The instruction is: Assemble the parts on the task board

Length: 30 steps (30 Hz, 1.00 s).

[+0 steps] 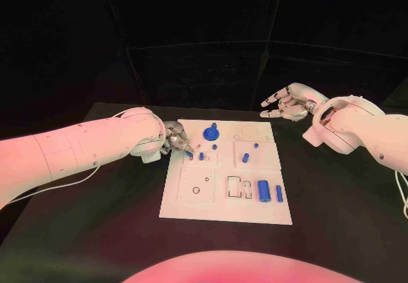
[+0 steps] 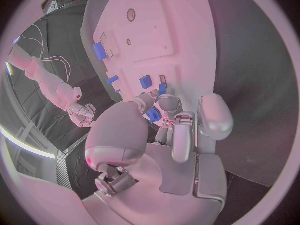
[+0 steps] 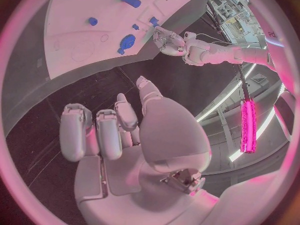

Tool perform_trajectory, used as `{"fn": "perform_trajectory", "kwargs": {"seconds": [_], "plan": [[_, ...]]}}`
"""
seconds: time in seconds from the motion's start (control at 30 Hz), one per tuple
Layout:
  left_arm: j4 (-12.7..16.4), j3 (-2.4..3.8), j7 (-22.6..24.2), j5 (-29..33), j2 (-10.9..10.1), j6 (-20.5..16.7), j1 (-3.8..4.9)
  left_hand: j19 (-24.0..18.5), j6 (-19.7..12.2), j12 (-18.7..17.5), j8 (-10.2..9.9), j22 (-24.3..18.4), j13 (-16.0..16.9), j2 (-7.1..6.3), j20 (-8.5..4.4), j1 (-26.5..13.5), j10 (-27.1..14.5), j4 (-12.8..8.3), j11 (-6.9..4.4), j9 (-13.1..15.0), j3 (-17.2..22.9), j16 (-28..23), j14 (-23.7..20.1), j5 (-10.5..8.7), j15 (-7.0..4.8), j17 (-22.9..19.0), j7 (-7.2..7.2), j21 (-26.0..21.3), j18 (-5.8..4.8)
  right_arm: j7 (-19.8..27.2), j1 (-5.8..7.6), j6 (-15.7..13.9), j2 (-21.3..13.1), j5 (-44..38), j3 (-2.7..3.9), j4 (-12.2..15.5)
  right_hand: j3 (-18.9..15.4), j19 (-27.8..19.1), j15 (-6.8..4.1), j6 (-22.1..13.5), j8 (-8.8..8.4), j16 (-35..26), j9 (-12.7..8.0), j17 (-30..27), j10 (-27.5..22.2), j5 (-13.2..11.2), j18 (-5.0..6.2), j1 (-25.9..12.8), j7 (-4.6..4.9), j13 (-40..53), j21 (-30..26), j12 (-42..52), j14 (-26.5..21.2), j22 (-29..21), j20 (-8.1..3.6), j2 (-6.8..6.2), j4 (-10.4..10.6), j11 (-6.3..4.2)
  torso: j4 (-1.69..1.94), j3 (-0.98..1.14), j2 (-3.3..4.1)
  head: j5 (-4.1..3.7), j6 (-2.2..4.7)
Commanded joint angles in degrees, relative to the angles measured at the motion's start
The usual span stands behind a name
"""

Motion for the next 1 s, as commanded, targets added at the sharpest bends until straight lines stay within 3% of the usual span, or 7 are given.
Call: {"fn": "perform_trajectory", "kwargs": {"seconds": [0.03, 1.0], "plan": [[0.23, -0.09, -0.55, -1.06, -0.18, 0.58, -0.13, 0.30, 0.19, 0.15, 0.24, -0.01, -0.04, 0.06, 0.07, 0.13, 0.39, -6.32, 0.08, 0.05, 6.73, 0.18, 5.84, 0.18, -0.14, 15.09, -0.36, 0.22, -0.41, 0.21, 0.12, 0.28, -0.05, 0.11, 0.04, 0.05, -0.29, -0.57, -0.37, 0.50, 0.25, -0.20, 0.00, 2.71, 0.02, 0.33, 0.47, 0.18, 0.03, 0.00, -0.33, 0.30, 3.38, 2.66, -0.02, 0.51, 0.15, -0.22, 0.02, 0.00, -0.07, 0.23, -0.10], [0.65, -0.33, -1.40, -1.07, -0.02, 4.03, -0.54, 0.28, 0.20, 0.09, 0.26, -0.10, -0.13, 0.04, 0.07, 0.09, 0.37, -6.30, 0.07, 0.05, 6.77, 0.18, 5.84, 0.18, -0.14, 15.09, -0.36, 0.14, -0.39, 0.32, 0.11, 0.24, -0.06, 0.18, 0.04, 0.12, -0.29, -0.57, -0.37, 0.50, 0.25, -0.20, 0.00, 2.71, 0.02, 0.33, 0.47, 0.18, 0.03, 0.00, -0.33, 0.30, 3.38, 2.66, -0.02, 0.51, 0.15, -0.22, -0.03, -0.01, -0.02, 0.52, -0.26]]}}
